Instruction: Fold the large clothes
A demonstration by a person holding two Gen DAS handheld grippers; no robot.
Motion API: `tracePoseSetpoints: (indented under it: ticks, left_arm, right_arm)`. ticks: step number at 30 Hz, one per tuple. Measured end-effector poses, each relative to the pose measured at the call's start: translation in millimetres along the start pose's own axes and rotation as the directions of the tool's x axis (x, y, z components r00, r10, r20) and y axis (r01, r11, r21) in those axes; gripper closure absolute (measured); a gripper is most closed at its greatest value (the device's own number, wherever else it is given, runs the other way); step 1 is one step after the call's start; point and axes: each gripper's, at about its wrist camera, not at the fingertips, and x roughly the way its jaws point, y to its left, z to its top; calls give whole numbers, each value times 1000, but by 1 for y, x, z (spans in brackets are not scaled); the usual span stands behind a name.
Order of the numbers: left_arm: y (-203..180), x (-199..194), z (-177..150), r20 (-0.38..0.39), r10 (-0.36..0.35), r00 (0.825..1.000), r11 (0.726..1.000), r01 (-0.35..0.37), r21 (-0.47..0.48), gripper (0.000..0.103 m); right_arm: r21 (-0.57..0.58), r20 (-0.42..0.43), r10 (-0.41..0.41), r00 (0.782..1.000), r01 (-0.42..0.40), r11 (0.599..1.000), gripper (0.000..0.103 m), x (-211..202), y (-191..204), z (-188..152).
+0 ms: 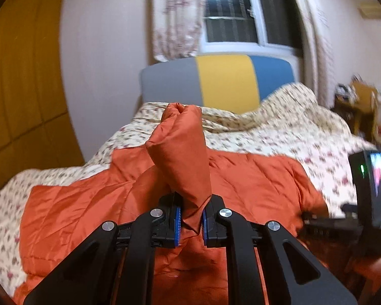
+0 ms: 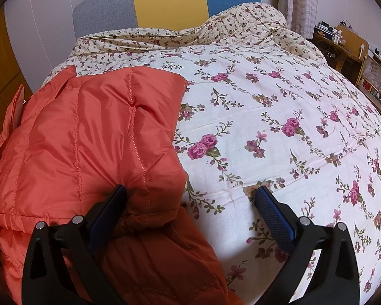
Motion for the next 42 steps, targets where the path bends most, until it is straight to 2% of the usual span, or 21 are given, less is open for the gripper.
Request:
tracePoseSetpoints:
  ticks: [2,5,8,12,18,22,24,25,26,27,28,31,35,40,42]
  left_arm:
    - [-7,6,-5,-18,-12,1000,999,13,38,91]
    - [-16,26,-15,-93,-44,995,996,51,74,91]
    - [-18,43,-24,-169,-82,982,993,96,74,91]
    - [-18,53,-30,-224,-112,968,989,130,68,91]
    - [-28,64,-35,-278,-100,955,985,134,106,91]
    - [-31,65,-35,-287,-81,954,985,121,126,88]
    - [-27,56,-31,-275,-111,955,982,148,115,75]
    - [-27,52,-28,-259,-123,958,982,155,107,54]
    - [-23,41,-26,-222,-139,965,982,163,95,26]
    - [-19,31,-24,-183,-155,971,981,173,86,16]
    - [-14,16,-23,-126,-188,974,977,199,74,12]
    - [-2,-13,-22,-75,-243,967,965,248,80,12]
    - [24,-35,-30,-69,-225,972,971,230,72,12]
    - [90,-45,-35,-59,-140,988,987,135,-83,12]
    - [120,-44,-38,-72,-63,995,985,50,-167,12]
  right_arm:
    - [0,0,0,1000,0,1000,2,0,0,0]
    - [1,0,2,1000,-2,1000,2,0,0,0]
    - [0,0,1,1000,-1,1000,2,0,0,0]
    - [-2,0,-1,1000,1,1000,2,0,-1,0]
    - [-5,2,-7,1000,7,1000,3,-1,2,0]
    - [-5,2,-6,1000,6,1000,2,0,1,0]
    - [-5,1,-6,1000,6,1000,2,0,1,0]
    - [-5,2,-6,1000,6,1000,2,0,1,0]
    - [-5,1,-7,1000,7,1000,2,0,1,0]
    - [-6,2,-8,1000,8,1000,2,0,1,0]
    - [-6,2,-7,1000,7,1000,2,0,0,0]
    - [-7,2,-8,1000,8,1000,2,-1,1,0]
    - [-7,2,-8,1000,8,1000,2,-1,1,0]
    - [-8,2,-8,1000,8,1000,2,-1,1,0]
    - [-9,3,-9,1000,9,1000,2,-1,0,0]
